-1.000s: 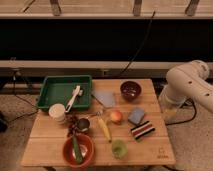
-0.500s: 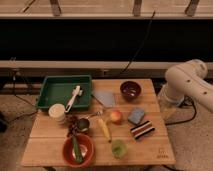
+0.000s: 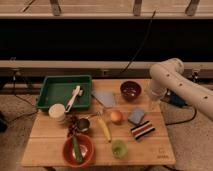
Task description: Place sponge in metal cup
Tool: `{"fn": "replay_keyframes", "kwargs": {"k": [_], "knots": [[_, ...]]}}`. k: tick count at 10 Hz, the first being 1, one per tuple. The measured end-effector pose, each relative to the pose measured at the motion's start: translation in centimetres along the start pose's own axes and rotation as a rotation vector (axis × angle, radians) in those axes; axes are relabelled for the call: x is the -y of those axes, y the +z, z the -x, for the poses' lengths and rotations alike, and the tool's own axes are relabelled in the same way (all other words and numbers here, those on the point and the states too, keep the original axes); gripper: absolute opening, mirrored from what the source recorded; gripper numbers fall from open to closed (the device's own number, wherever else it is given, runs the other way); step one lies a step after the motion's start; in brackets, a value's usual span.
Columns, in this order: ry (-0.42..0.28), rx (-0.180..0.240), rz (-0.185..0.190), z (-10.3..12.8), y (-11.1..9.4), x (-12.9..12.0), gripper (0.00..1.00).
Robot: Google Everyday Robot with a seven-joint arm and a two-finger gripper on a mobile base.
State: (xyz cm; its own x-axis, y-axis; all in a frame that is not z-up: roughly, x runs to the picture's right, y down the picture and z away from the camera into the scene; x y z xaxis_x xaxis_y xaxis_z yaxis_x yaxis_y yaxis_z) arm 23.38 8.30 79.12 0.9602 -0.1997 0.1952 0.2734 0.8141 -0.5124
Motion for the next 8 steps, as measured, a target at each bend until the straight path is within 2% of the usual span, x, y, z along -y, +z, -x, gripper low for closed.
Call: {"fn": "replay_keyframes", "kwargs": {"k": [1,4,8], "knots": [[-0.075,0.022,0.006,0.6,1.7,0.5,0.65],[-0.207,0.100,0.043,1.4,5.2,0.4,0.65],[-0.322,0.164,0.085,2.1,8.2,0.2,0.65]]}}
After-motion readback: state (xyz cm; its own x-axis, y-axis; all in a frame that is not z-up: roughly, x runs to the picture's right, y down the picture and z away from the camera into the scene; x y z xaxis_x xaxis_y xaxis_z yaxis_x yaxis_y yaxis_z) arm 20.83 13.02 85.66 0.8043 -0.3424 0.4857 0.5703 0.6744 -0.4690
